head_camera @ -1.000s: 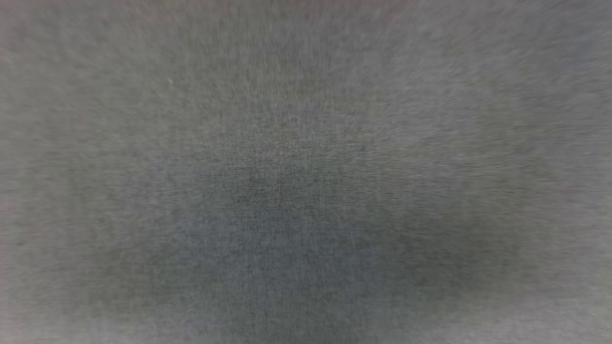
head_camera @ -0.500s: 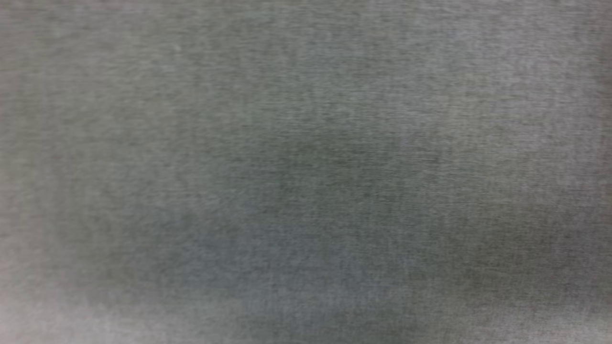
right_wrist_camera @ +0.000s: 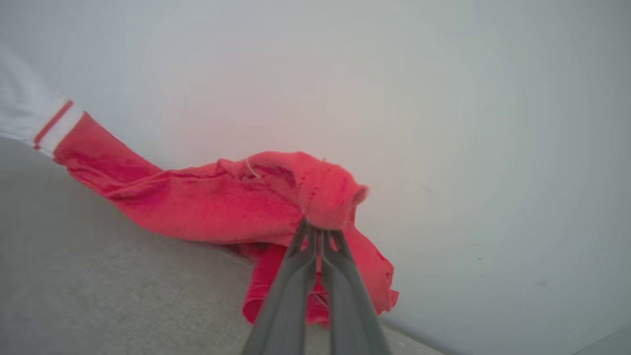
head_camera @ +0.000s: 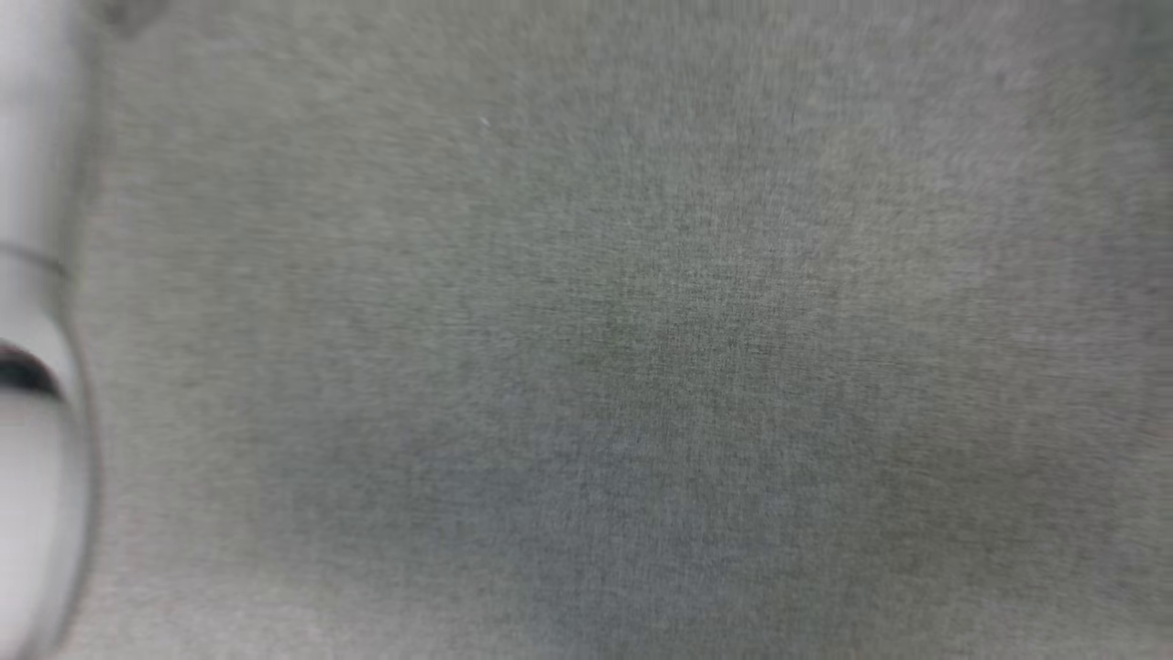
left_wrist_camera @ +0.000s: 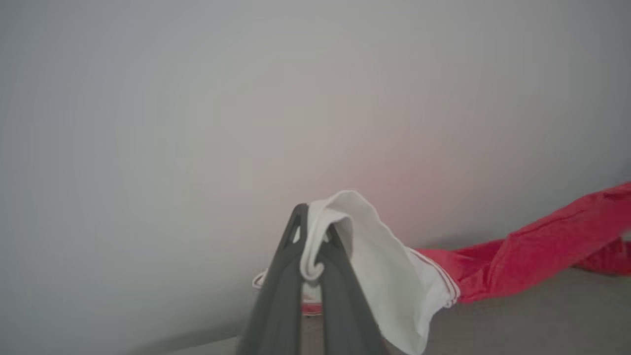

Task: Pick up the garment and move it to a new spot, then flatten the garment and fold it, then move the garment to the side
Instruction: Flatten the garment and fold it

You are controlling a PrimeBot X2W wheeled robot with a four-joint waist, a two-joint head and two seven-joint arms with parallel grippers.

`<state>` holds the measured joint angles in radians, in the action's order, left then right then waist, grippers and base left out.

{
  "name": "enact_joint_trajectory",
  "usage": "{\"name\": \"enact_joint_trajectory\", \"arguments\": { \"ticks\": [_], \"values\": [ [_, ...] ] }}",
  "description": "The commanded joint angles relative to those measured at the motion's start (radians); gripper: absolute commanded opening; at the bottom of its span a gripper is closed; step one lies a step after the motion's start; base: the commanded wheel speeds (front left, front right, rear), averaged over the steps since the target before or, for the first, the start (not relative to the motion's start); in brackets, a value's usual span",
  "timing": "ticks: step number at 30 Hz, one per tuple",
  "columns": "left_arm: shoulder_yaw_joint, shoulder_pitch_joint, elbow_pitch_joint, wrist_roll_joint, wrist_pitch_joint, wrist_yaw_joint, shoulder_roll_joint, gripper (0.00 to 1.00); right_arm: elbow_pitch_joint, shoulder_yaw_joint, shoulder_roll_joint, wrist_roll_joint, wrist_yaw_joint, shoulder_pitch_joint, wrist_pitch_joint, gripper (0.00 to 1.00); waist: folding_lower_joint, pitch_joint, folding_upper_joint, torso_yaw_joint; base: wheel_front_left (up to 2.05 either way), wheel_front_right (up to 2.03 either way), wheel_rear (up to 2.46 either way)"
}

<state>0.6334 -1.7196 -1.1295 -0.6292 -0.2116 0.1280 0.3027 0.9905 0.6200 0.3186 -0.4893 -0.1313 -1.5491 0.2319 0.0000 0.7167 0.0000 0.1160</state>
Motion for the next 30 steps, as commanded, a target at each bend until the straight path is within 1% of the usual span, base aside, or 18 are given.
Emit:
{"name": "enact_joint_trajectory", "arguments": {
  "ticks": [1,4,6,9,11,14,17,19,21,23,24,26,28,30],
  "values": [
    [0.010,0.069,0.023,-0.025,0.007,0.002,0.010,0.00,-0.019,0.026,0.021,-0.032,0.001,0.065,-0.008,0.00,0.0000,-0.152,0.0000,0.032,0.00,0.00,0.00],
    [0.043,0.203,0.120,-0.077,0.034,0.002,0.045,0.00,-0.103,0.074,0.081,-0.127,0.001,0.169,-0.031,0.00,0.0000,-0.232,0.0000,0.044,0.00,0.00,0.00],
    [0.068,0.315,0.191,-0.111,0.072,0.002,0.072,0.00,-0.154,0.101,0.129,-0.182,0.001,0.252,-0.044,0.00,0.0000,-0.283,0.0000,0.051,0.00,0.00,0.00],
    [0.077,0.477,0.307,-0.156,0.117,0.002,0.143,0.00,-0.234,0.131,0.183,-0.258,0.001,0.381,-0.063,0.00,0.0000,-0.351,0.0000,0.053,0.00,0.00,0.00],
    [0.073,0.604,0.405,-0.191,0.149,-0.018,0.188,0.00,-0.291,0.148,0.223,-0.304,0.001,0.462,-0.077,0.00,0.0000,-0.387,0.0000,0.056,0.00,0.00,0.00],
    [0.061,0.803,0.587,-0.244,0.204,-0.087,0.272,0.00,-0.368,0.173,0.287,-0.346,0.001,0.583,-0.094,0.00,0.0000,-0.432,0.0000,0.063,0.00,0.00,0.00],
    [0.053,1.014,0.814,-0.297,0.260,-0.187,0.362,0.00,-0.430,0.173,0.343,-0.372,0.001,0.699,-0.099,0.00,0.0000,-0.467,0.0000,0.075,0.00,0.00,0.00],
    [0.043,1.145,0.965,-0.332,0.285,-0.263,0.423,0.00,-0.467,0.168,0.376,-0.379,0.001,0.767,-0.101,0.00,0.0000,-0.483,0.0000,0.081,0.00,0.00,0.00],
    [0.048,1.269,1.110,-0.363,0.310,-0.332,0.468,0.00,-0.498,0.161,0.404,-0.387,0.001,0.843,-0.106,0.00,0.0000,-0.497,0.0000,0.088,0.00,0.00,0.00],
    [0.046,1.376,1.223,-0.388,0.323,-0.401,0.510,0.00,-0.537,0.154,0.424,-0.391,0.001,0.909,-0.111,0.00,0.0000,-0.505,0.0000,0.093,0.00,0.00,0.00],
    [0.047,1.424,1.274,-0.397,0.321,-0.432,0.526,0.00,-0.549,0.141,0.435,-0.390,0.001,0.940,-0.109,0.00,0.0000,-0.510,0.0000,0.095,0.00,0.00,0.00],
    [0.047,1.513,1.356,-0.424,0.319,-0.485,0.541,0.00,-0.580,0.122,0.449,-0.391,0.001,1.006,-0.112,0.00,0.0000,-0.514,0.0000,0.097,0.00,0.00,0.00],
    [0.042,1.589,1.412,-0.449,0.309,-0.531,0.561,0.00,-0.625,0.114,0.456,-0.390,0.001,1.076,-0.125,0.00,0.0000,-0.517,0.0000,0.096,0.00,0.00,0.00],
    [0.036,1.655,1.457,-0.469,0.296,-0.567,0.573,0.00,-0.664,0.094,0.472,-0.392,0.001,1.139,-0.140,0.00,0.0000,-0.519,0.0000,0.093,0.00,0.00,0.00]
  ]
}}
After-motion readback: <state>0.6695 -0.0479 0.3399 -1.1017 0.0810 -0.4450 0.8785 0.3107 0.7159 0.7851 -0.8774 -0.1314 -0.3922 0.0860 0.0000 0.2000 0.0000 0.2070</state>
